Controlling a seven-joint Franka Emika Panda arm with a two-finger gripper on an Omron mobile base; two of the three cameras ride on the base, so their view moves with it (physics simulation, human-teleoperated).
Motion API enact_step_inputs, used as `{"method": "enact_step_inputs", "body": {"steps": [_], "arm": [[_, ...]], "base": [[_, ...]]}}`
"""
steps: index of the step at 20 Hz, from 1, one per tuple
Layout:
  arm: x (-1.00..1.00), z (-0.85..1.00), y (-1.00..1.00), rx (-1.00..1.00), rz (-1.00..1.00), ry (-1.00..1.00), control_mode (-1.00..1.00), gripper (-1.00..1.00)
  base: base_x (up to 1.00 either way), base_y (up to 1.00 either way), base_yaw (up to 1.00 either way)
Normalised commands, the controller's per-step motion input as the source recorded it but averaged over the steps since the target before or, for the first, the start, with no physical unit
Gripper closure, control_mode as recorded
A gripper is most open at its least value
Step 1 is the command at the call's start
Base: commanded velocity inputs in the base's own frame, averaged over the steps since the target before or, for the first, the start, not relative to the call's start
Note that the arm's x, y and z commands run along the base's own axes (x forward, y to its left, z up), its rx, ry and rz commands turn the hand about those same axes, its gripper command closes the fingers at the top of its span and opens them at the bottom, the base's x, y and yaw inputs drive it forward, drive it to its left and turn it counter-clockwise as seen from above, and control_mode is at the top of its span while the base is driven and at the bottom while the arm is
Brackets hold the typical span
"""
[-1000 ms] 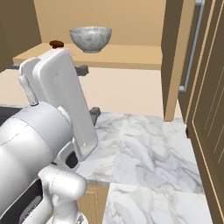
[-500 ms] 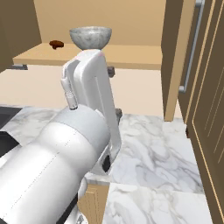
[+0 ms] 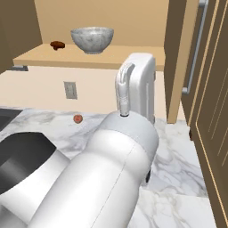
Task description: Pick the mug and place it in the sink. Pick the bowl and place it in the open cabinet and then close the cabinet.
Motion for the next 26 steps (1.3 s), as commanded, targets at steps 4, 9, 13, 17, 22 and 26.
{"method": "enact_step_inputs", "body": {"steps": [4,9,13,17,22,26], "arm": [[0.00,0.00,-0.48,0.05,0.00,0.03,-1.00,-1.00],[0.00,0.00,-0.38,0.03,0.00,0.05,-1.00,-1.00],[0.19,0.00,-0.01,0.01,0.00,0.00,-1.00,-1.00],[0.24,0.00,0.00,0.02,0.00,0.00,-1.00,-1.00],[0.17,0.00,-0.06,0.02,0.00,0.00,-1.00,-1.00],[0.19,-0.03,-0.18,0.05,0.00,0.06,-1.00,-1.00]], "base": [[0.00,0.00,0.00],[0.00,0.00,0.00],[0.00,0.00,0.00],[0.00,0.00,0.00],[0.00,0.00,0.00],[0.00,0.00,0.00]]}}
